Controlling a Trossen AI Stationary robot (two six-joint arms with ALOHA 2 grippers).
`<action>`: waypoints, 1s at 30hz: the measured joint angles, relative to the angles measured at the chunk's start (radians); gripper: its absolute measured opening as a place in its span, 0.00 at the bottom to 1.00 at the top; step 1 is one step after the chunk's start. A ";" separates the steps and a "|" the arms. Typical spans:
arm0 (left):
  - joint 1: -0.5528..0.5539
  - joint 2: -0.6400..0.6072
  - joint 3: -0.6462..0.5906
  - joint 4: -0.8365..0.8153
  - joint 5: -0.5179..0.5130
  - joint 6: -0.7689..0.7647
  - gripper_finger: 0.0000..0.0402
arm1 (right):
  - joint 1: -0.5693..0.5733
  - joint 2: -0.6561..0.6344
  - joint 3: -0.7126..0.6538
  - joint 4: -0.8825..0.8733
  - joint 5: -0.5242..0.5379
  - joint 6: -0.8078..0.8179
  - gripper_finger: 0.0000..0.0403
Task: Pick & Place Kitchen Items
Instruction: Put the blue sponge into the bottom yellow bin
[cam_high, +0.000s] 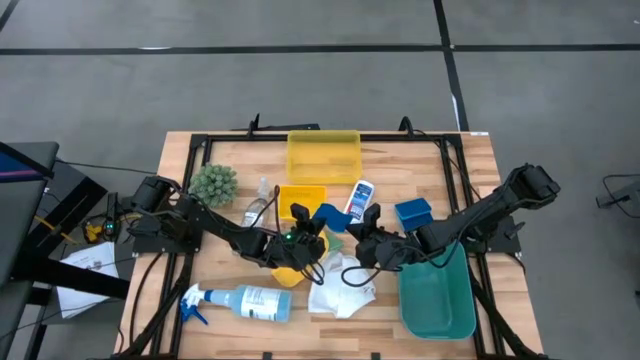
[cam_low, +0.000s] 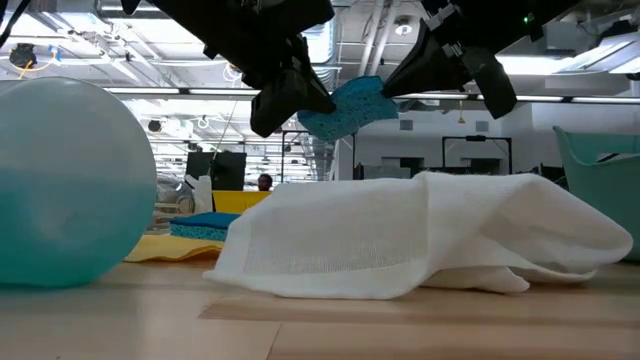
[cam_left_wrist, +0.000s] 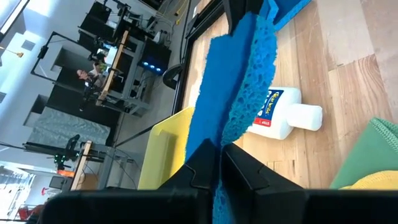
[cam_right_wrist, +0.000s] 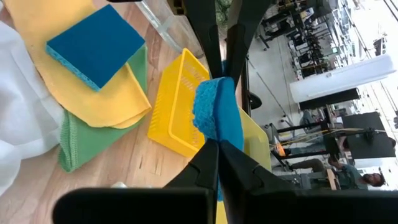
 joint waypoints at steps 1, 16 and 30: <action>0.000 0.000 0.000 0.000 0.000 0.000 0.04 | 0.000 0.000 0.000 0.000 0.000 0.000 0.00; -0.015 0.000 0.002 -0.109 -0.117 -0.039 0.15 | 0.008 0.001 0.000 0.001 0.067 0.002 0.00; -0.114 -0.123 0.000 -0.554 -0.346 -0.410 0.30 | -0.046 0.001 0.000 0.002 -0.018 -0.034 0.00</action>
